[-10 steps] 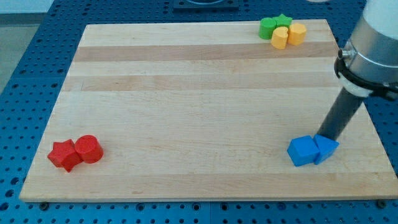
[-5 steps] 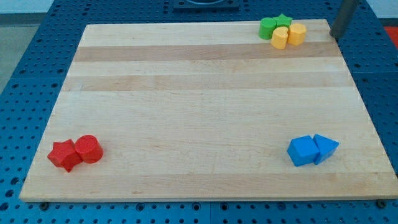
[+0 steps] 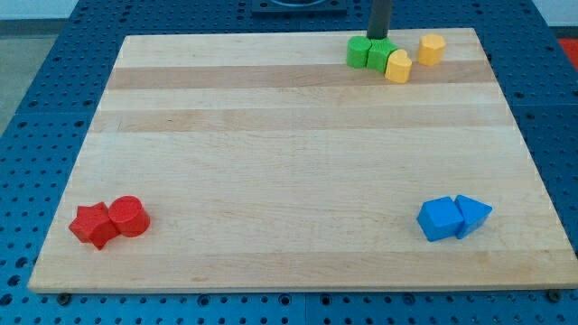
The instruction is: Place the green star at the top center of the board
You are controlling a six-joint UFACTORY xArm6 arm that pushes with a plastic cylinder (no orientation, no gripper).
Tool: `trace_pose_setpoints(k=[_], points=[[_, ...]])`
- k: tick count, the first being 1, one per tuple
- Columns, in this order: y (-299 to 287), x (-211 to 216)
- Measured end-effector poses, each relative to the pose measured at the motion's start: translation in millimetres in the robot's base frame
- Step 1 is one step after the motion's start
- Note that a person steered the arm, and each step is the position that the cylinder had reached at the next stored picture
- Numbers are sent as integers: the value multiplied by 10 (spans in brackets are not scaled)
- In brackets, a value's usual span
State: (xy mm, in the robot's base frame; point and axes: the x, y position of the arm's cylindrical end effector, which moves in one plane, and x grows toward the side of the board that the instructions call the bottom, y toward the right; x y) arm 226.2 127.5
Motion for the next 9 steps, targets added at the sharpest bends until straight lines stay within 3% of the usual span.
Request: trace_pose_setpoints(k=[3, 9], points=[[176, 171], [212, 1122]])
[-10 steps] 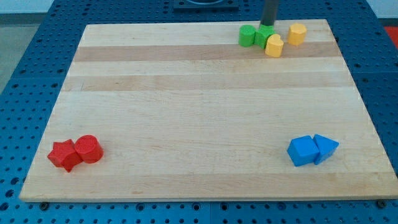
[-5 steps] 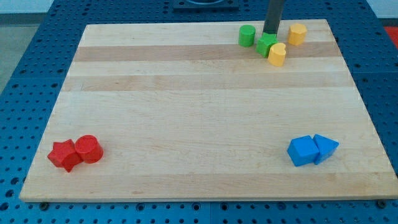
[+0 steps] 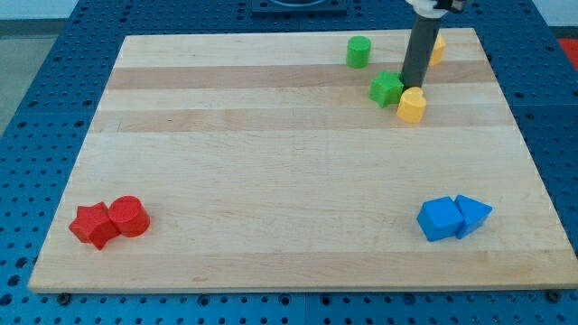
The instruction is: Place the green star at the top center of the board
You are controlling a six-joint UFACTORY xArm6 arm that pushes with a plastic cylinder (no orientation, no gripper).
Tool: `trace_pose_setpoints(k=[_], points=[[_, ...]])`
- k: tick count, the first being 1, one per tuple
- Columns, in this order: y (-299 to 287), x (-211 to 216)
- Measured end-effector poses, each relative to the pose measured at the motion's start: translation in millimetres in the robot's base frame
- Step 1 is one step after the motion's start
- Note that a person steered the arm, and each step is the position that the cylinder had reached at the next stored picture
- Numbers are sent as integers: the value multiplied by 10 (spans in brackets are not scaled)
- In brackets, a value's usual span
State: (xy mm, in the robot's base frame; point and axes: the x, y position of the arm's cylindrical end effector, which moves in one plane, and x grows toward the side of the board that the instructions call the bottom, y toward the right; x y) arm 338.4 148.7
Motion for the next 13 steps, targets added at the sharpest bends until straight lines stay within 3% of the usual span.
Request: trace_pose_setpoints(k=[2, 5, 7, 10, 13], points=[[-1176, -1], [-1387, 371], [-1992, -207], [-2009, 89], [-2315, -754]])
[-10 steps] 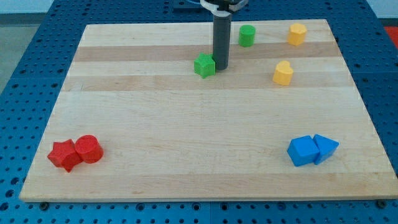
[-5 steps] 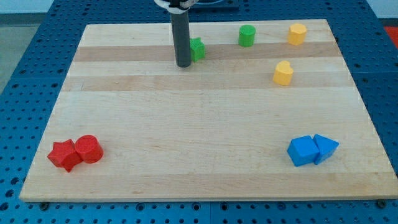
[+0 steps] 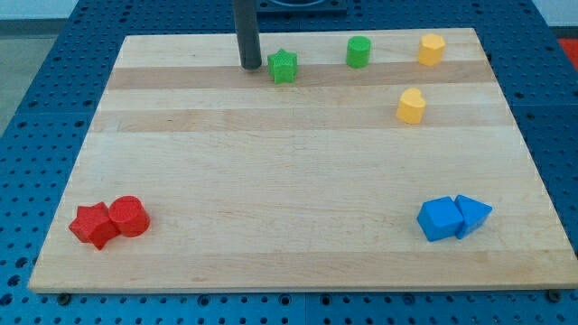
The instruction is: Place the green star at the top center of the board
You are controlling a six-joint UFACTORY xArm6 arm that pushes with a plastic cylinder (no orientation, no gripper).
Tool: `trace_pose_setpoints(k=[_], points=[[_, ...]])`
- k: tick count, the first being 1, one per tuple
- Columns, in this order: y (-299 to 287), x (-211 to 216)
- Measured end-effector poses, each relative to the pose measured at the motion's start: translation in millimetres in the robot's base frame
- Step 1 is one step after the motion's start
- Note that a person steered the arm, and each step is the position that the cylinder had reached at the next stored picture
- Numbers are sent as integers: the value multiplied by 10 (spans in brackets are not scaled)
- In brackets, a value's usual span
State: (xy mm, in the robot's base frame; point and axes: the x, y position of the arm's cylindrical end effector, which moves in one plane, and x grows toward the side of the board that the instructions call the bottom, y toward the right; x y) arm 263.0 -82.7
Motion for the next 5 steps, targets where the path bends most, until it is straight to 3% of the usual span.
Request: trace_pose_setpoints(k=[2, 3, 5], points=[[221, 748], [532, 643], [521, 0]])
